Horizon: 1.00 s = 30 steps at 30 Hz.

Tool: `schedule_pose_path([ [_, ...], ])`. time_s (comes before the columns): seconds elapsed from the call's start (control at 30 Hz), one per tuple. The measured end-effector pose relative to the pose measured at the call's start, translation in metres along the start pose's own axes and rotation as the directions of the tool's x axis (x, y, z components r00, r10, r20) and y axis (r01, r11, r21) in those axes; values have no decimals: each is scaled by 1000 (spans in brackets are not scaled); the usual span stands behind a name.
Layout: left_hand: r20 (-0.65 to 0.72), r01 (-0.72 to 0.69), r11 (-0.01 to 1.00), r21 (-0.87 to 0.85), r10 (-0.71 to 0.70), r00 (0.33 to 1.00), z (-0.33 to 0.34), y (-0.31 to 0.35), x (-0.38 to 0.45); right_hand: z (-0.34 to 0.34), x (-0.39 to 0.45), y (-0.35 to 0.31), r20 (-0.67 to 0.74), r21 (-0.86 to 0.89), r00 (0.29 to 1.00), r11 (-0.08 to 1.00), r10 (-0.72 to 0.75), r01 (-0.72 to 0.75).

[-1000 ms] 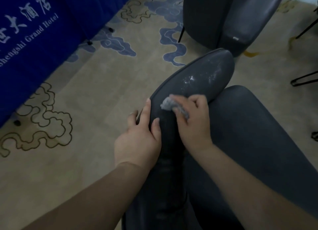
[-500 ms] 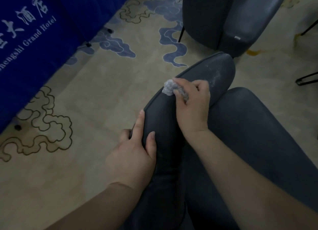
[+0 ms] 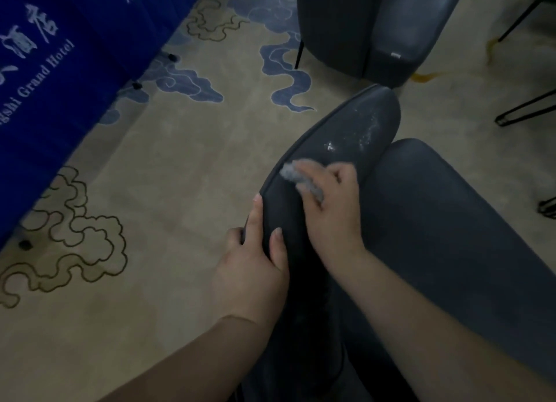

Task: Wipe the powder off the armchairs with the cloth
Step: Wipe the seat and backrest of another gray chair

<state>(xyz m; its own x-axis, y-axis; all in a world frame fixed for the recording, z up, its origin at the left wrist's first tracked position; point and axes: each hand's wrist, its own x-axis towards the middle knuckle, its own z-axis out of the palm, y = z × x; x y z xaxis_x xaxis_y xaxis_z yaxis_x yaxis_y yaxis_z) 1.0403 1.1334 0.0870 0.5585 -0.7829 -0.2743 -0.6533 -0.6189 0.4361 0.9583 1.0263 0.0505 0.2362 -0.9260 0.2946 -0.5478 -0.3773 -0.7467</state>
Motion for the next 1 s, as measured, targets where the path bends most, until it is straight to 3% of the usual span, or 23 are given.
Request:
schedule_pose_path([
  [0.07, 52, 4, 1000, -24, -3, 999, -5, -1, 0, -6, -26, -11, 52, 52, 999, 999, -3, 0],
  [0.17, 115, -1, 993, -117, 15, 993, -10, -4, 2, -6, 3, 1, 23, -25, 999, 999, -35, 35],
  [0.33, 217, -83, 985, -150, 114, 970, -18, -9, 13, 8, 46, 16, -193, 24, 951, 970, 243, -243],
  [0.47, 278, -241, 966, -93, 258, 925, -27, 2, 62, 12, -5, -8, -169, 50, 968, 982, 186, -180],
  [0.57, 328, -307, 947, -97, 322, 888, -21, 22, 103, 7, 17, 5, -159, 5, 973, 986, 164, -166],
  [0.67, 322, -367, 924, -111, 382, 866, -13, 43, 127, 7, 56, 26, -249, 1, 944, 975, 214, -221],
  [0.77, 321, -329, 930, -166, 366, 874, -5, 72, 154, 14, 49, 26, -297, 102, 913, 960, 281, -262],
  [0.87, 319, -318, 924, -213, 373, 871, 1, 96, 173, 14, 16, 18, -253, 201, 927, 952, 277, -230],
  [1.0, 236, -346, 911, -224, 395, 888, 7, 97, 175, 10, 40, 41, -276, 159, 921, 958, 275, -238],
])
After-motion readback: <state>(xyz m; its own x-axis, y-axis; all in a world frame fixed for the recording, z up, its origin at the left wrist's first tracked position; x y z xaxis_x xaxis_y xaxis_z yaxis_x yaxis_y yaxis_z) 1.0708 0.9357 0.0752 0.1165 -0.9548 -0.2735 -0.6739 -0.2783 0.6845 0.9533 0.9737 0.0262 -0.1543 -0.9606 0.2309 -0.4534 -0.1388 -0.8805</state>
